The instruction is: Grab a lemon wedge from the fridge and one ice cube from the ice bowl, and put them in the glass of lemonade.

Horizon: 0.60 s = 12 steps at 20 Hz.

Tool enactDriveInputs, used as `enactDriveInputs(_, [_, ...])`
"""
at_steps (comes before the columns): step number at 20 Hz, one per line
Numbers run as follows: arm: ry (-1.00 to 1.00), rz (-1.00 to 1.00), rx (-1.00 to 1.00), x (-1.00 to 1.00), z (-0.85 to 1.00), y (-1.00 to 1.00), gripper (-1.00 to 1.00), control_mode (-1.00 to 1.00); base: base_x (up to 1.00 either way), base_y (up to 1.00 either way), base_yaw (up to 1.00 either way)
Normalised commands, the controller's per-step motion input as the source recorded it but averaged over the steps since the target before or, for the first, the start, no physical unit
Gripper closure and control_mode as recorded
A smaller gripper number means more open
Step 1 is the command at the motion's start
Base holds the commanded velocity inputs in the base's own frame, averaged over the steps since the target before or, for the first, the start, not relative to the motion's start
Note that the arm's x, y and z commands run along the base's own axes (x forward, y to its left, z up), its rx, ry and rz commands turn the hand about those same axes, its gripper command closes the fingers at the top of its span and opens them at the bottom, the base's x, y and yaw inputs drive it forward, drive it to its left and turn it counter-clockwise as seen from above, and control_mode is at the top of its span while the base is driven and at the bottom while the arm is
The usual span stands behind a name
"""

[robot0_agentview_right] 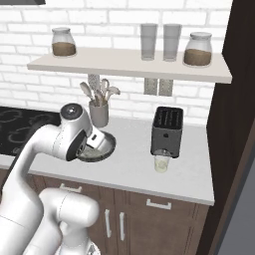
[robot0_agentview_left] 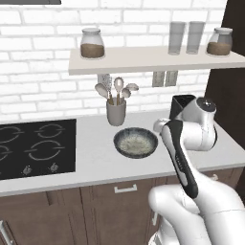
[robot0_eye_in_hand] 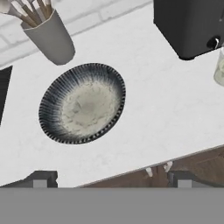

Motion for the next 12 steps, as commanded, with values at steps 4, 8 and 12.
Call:
enactDriveInputs(4, [-0.01, 0.0, 0.0, -0.29, 0.0, 0.15, -1.0, -1.0, 0.0, 0.0, 0.0])
enactDriveInputs(8, [-0.01, 0.0, 0.0, -0.23, 0.0, 0.17, -1.0, -1.0, 0.0, 0.0, 0.0])
enactDriveInputs(12, [0.0, 0.0, 0.0, -0.02, 0.0, 0.02, -1.0, -1.0, 0.0, 0.0, 0.0])
